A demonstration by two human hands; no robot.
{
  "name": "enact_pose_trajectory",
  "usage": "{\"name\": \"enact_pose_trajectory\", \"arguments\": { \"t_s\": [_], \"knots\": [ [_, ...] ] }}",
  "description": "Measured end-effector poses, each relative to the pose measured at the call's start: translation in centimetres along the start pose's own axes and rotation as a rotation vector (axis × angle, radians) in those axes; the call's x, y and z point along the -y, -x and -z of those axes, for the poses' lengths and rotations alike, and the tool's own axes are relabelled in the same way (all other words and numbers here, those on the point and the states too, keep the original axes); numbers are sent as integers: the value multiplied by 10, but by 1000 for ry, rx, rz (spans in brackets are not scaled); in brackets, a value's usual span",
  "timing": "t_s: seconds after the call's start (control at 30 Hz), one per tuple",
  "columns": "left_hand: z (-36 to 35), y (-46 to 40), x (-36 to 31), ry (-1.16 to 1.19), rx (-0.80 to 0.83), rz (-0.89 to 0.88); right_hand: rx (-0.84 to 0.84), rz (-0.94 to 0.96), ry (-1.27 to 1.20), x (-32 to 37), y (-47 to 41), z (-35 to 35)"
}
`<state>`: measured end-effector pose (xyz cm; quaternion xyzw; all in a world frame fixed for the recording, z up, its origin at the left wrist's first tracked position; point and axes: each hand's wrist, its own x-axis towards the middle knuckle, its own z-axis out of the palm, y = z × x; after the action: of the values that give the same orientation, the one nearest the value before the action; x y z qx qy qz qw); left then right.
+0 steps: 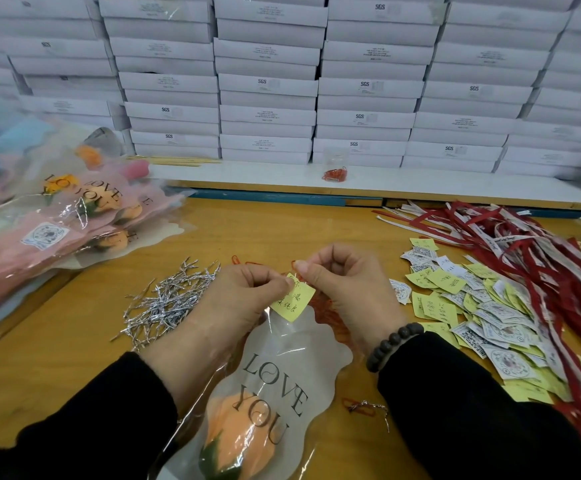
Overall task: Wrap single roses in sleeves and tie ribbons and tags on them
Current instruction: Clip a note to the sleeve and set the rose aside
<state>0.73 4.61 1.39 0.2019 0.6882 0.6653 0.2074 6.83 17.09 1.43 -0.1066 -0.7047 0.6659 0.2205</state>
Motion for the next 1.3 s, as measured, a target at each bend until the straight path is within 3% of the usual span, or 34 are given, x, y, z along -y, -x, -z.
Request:
{"name": "enact_pose_trajectory", "arguments": {
  "t_s": [0.53, 0.83, 1.3],
  "knots": [
    [1, 0, 2, 50, -14, 17, 0, -68, -13, -4, 0, -1],
    [7, -2, 0, 128, -80, 38, 10, 99, 265, -6, 0, -4],
    [4, 0, -3, 129, -107, 72, 55, 105, 195, -8, 1, 0]
  ]
}}
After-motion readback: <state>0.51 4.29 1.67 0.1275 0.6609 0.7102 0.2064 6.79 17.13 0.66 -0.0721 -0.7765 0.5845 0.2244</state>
